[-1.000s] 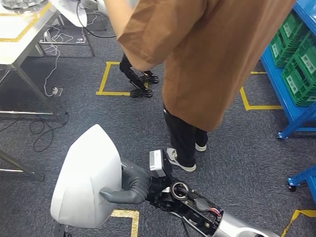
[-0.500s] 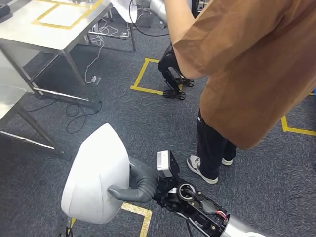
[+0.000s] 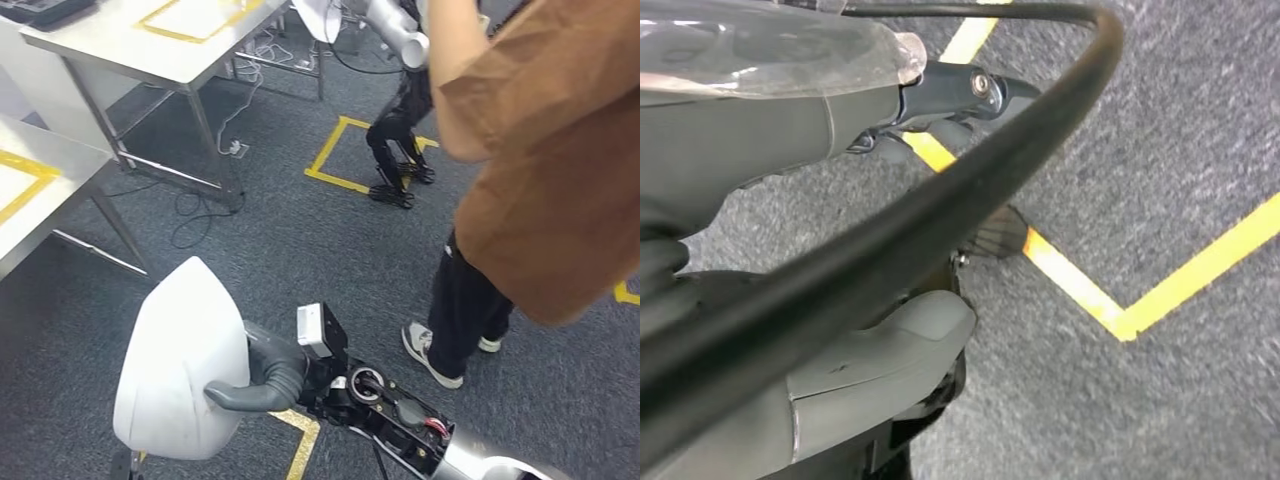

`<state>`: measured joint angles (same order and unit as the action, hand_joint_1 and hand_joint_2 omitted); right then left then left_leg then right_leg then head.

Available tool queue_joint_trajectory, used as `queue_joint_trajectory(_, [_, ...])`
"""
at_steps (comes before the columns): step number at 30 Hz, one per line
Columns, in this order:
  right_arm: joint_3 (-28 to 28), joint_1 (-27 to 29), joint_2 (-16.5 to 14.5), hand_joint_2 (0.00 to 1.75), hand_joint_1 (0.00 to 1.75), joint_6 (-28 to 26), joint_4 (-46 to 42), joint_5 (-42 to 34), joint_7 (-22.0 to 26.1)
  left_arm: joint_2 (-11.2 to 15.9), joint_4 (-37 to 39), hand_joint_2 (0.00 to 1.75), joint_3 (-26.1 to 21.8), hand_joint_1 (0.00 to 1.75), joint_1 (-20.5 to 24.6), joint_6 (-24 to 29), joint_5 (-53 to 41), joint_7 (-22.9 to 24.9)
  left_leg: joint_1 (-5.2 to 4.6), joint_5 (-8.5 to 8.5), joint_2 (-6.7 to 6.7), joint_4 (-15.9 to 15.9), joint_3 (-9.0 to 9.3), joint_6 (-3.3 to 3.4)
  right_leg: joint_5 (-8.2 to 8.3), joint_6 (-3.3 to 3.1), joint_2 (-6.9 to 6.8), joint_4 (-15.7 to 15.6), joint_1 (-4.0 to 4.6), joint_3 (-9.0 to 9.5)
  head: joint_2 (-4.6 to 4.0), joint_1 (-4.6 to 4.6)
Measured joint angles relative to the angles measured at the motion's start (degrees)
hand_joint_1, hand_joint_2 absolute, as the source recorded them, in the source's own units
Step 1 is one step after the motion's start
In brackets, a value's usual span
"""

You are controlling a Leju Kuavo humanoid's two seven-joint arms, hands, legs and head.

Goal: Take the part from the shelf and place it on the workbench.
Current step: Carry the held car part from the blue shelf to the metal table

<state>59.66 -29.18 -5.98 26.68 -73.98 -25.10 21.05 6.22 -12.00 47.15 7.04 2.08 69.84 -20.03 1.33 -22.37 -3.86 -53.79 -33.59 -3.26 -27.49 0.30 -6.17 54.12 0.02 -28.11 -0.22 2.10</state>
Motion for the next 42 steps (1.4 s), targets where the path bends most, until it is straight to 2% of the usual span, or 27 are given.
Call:
queue_joint_trajectory(1, [0.04, -0.04, -0.03, 1.75, 1.73, 0.1, 0.01, 0.03, 0.06, 0.02, 0.0, 1.75, 0.01, 0.0, -0.05, 0.0, 0.03, -0.04, -0.07, -0.05, 0.76, -0.04, -0.02, 0.62, -0.21, 0.36, -0.47, -0.04, -0.13, 0.29, 0.0, -0.29])
queue_joint_trajectory(3, [0.14, -0.17, -0.09, 1.75, 1.73, 0.21, -0.01, 0.06, 0.17, 0.07, 0.0, 1.75, 0.04, 0.0, -0.2, 0.0, 0.05, -0.04, -0.04, -0.1, 2.0, 0.04, 0.16, 1.55, -1.64, 1.04, 1.22, 1.51, -0.52, -0.05, 0.0, -0.68])
queue_joint_trajectory(5, [0.2, -0.26, -0.08, 1.75, 1.73, 0.24, 0.03, 0.08, 0.2, 0.11, 0.0, 1.75, 0.06, 0.0, -0.19, 0.01, 0.06, -0.06, 0.0, -0.09, 3.23, 0.14, 0.35, 2.28, -5.09, 1.22, 4.51, 7.73, -0.7, -2.8, 0.0, -1.35])
queue_joint_trajectory(7, [0.27, -0.2, -0.01, 1.75, 1.73, 0.28, 0.24, 0.09, 0.19, 0.17, 0.0, 1.75, 0.08, 0.0, -0.11, 0.01, 0.1, -0.09, -0.3, -0.12, 4.72, 0.11, 0.37, 2.65, -8.22, 1.02, 5.79, 16.06, -0.63, -6.9, 0.0, -2.08])
queue_joint_trajectory(8, [0.31, -0.15, 0.02, 1.75, 1.73, 0.31, 0.37, 0.11, 0.19, 0.19, 0.0, 1.75, 0.08, 0.0, -0.12, 0.0, 0.13, -0.1, -0.46, -0.14, 5.58, 0.08, 0.41, 2.73, -8.44, 0.89, 5.95, 18.28, -0.59, -8.21, 0.0, -2.3])
queue_joint_trajectory(9, [0.33, -0.13, 0.04, 1.75, 1.73, 0.35, 0.47, 0.14, 0.2, 0.2, 0.0, 1.75, 0.09, 0.0, -0.18, 0.0, 0.16, -0.1, -0.58, -0.17, 6.47, 0.06, 0.51, 2.76, -7.44, 0.7, 6.06, 18.15, -0.57, -8.46, 0.0, -2.47])
queue_joint_trajectory(10, [0.33, -0.13, 0.04, 1.75, 1.73, 0.39, 0.51, 0.17, 0.22, 0.2, 0.0, 1.75, 0.09, 0.0, -0.24, 0.0, 0.18, -0.11, -0.65, -0.2, 7.36, 0.04, 0.65, 2.75, -5.39, 0.46, 6.36, 15.65, -0.56, -7.62, 0.0, -2.57])
queue_joint_trajectory(12, [0.33, -0.17, 0.04, 1.75, 1.73, 0.57, 0.57, 0.36, 0.26, 0.14, 0.0, 1.75, 0.09, 0.0, -0.29, 0.0, 0.26, -0.13, -0.69, -0.26, 9.02, -0.05, 0.79, 2.59, -0.76, -0.09, 9.06, 7.43, -0.64, -4.49, 0.0, -2.8])
queue_joint_trajectory(14, [0.34, -0.22, 0.03, 1.75, 1.73, 0.82, 0.7, 0.61, 0.32, 0.09, 0.0, 1.75, 0.1, 0.0, -0.26, 0.0, 0.39, -0.23, -0.51, -0.12, 10.48, -0.18, 0.36, 2.1, 0.97, -0.39, 11.61, 2.09, -0.68, -2.37, 0.0, -2.93])
queue_joint_trajectory(15, [0.34, -0.25, 0.01, 1.75, 1.73, 0.93, 0.76, 0.69, 0.36, 0.1, 0.0, 1.75, 0.11, 0.0, -0.33, 0.0, 0.46, -0.28, -0.41, 0.08, 11.19, -0.14, 0.05, 1.7, 0.78, -0.5, 11.82, 1.5, -0.62, -2.03, 0.0, -2.93])
queue_joint_trajectory(16, [0.34, -0.27, -0.05, 1.75, 1.73, 1.03, 0.8, 0.76, 0.39, 0.16, 0.01, 1.75, 0.11, 0.0, -0.49, 0.0, 0.53, -0.32, -0.28, 0.31, 11.92, -0.03, -0.2, 1.25, 0.83, -0.67, 11.21, 1.12, -0.61, -1.71, 0.0, -2.96])
queue_joint_trajectory(17, [0.35, -0.3, -0.14, 1.75, 1.73, 1.13, 0.83, 0.8, 0.42, 0.21, 0.01, 1.75, 0.13, 0.0, -0.71, 0.0, 0.61, -0.33, -0.23, 0.3, 11.86, -0.14, -0.39, 0.91, 1.05, -0.93, 10.46, 0.86, -0.63, -1.43, 0.0, -2.92])
queue_joint_trajectory(19, [0.35, -0.4, -0.34, 1.75, 1.73, 1.31, 0.87, 0.82, 0.5, 0.25, 0.02, 1.75, 0.15, 0.0, -0.88, 0.0, 0.72, -0.35, -0.45, -1.43, 9.24, -2.98, -1.88, 0.42, 1.52, -1.52, 8.76, 0.04, -0.88, -1.07, 0.0, -2.25])
queue_joint_trajectory(21, [0.36, -0.47, -0.42, 1.75, 1.73, 1.4, 0.99, 0.88, 0.54, 0.23, 0.02, 1.75, 0.15, 0.0, -0.66, 0.0, 0.76, -0.38, -0.53, -5.12, 5.73, -10.37, -5.66, 0.04, 1.66, -1.8, 6.89, -0.28, -0.79, -1.04, 0.0, -1.38])
queue_joint_trajectory(23, [0.39, -0.47, -0.42, 1.75, 1.73, 1.42, 1.23, 0.94, 0.5, 0.23, 0.02, 1.75, 0.15, 0.0, -0.62, 0.0, 0.78, -0.4, -0.33, -7.16, 4.57, -16.6, -8.89, -0.35, 1.57, -1.84, 4.99, -0.29, -0.66, -1.16, 0.0, -0.97])
queue_joint_trajectory(24, [0.41, -0.46, -0.42, 1.75, 1.73, 1.42, 1.35, 0.97, 0.48, 0.26, 0.02, 1.75, 0.15, 0.0, -0.7, 0.0, 0.78, -0.41, -0.21, -6.69, 4.32, -16.79, -8.94, -0.48, 1.52, -1.81, 4.14, -0.29, -0.64, -1.18, 0.0, -0.8])
queue_joint_trajectory(26, [0.42, -0.53, -0.43, 1.75, 1.73, 1.43, 1.51, 0.97, 0.47, 0.35, 0.02, 1.75, 0.15, 0.0, -0.79, 0.0, 0.8, -0.41, -0.09, -3.4, 3.12, -10.46, -5.38, -0.59, 1.33, -1.59, 2.67, -0.27, -0.63, -1.05, 0.0, -0.32])
queue_joint_trajectory(28, [0.4, -0.64, -0.5, 1.75, 1.73, 1.45, 1.6, 0.97, 0.51, 0.43, 0.01, 1.75, 0.16, 0.0, -0.59, -0.01, 0.8, -0.41, -0.29, -0.7, 0.43, -2.53, -0.97, -0.15, 0.92, -1.04, 1.46, -0.19, -0.25, -0.8, 0.0, 0.23])
queue_joint_trajectory(30, [0.38, -0.78, -0.58, 1.75, 1.73, 1.5, 1.72, 0.98, 0.61, 0.45, 0.0, 1.75, 0.17, 0.0, -0.38, -0.02, 0.78, -0.4, -0.61, -0.25, -0.55, 0.09, 0.47, 0.82, 0.47, -0.38, 0.39, -0.16, 0.1, -0.38, 0.0, 0.18])
queue_joint_trajectory(32, [0.37, -0.88, -0.67, 1.75, 1.73, 1.57, 1.85, 0.99, 0.69, 0.46, 0.0, 1.75, 0.18, 0.0, -0.4, -0.02, 0.75, -0.34, -0.62, -0.28, 0.87, 0.04, 0.52, 1.75, -0.05, 0.33, -0.13, -0.01, -0.07, -0.01, 0.0, -0.24])
queue_joint_trajectory(34, [0.36, -0.92, -0.73, 1.75, 1.73, 1.66, 1.9, 1.01, 0.79, 0.45, 0.0, 1.75, 0.19, 0.0, -0.39, -0.02, 0.73, -0.28, -0.41, -0.22, 2.13, 0.19, 0.74, 2.53, -2.07, 0.94, 2.27, 2.79, -0.39, -0.97, 0.0, -0.63])
queue_joint_trajectory(36, [0.36, -0.87, -0.73, 1.75, 1.73, 1.71, 2.07, 1.02, 0.86, 0.45, 0.0, 1.75, 0.2, 0.0, -0.21, -0.01, 0.71, -0.26, -0.41, -0.23, 3.42, 0.22, 0.84, 3.14, -5.95, 1.12, 5.27, 10.61, -0.55, -4.48, 0.0, -1.35])
queue_joint_trajectory(37, [0.36, -0.78, -0.72, 1.75, 1.73, 1.72, 2.21, 1.02, 0.86, 0.46, 0.0, 1.75, 0.2, 0.0, -0.13, 0.0, 0.71, -0.25, -0.52, -0.24, 4.15, 0.22, 0.85, 3.35, -7.63, 1.08, 5.79, 14.97, -0.56, -6.62, 0.0, -1.71])
queue_joint_trajectory(38, [0.37, -0.68, -0.71, 1.75, 1.73, 1.71, 2.37, 1.03, 0.85, 0.47, 0.0, 1.75, 0.2, 0.0, -0.1, 0.0, 0.71, -0.22, -0.63, -0.27, 4.97, 0.21, 0.9, 3.41, -8.31, 1.0, 5.96, 17.91, -0.54, -8.22, 0.0, -1.97])
queue_joint_trajectory(39, [0.37, -0.61, -0.71, 1.75, 1.73, 1.71, 2.51, 1.03, 0.85, 0.48, 0.0, 1.75, 0.2, 0.0, -0.1, 0.0, 0.71, -0.19, -0.72, -0.3, 5.83, 0.19, 1.0, 3.44, -7.72, 0.85, 6.04, 18.57, -0.54, -8.83, 0.0, -2.17])
queue_joint_trajectory(40, [0.37, -0.58, -0.71, 1.75, 1.73, 1.71, 2.61, 1.04, 0.85, 0.49, 0.0, 1.75, 0.2, 0.0, -0.11, 0.0, 0.71, -0.15, -0.79, -0.34, 6.76, 0.18, 1.16, 3.43, -5.86, 0.61, 6.26, 16.65, -0.54, -8.27, 0.0, -2.34])
queue_joint_trajectory(42, [0.36, -0.6, -0.71, 1.75, 1.73, 1.69, 2.73, 1.04, 0.85, 0.4, 0.0, 1.75, 0.2, 0.0, -0.09, 0.0, 0.71, -0.1, -0.82, -0.44, 8.49, 0.17, 1.47, 3.33, -0.84, -0.1, 8.36, 8.35, -0.5, -5.1, 0.0, -2.69])
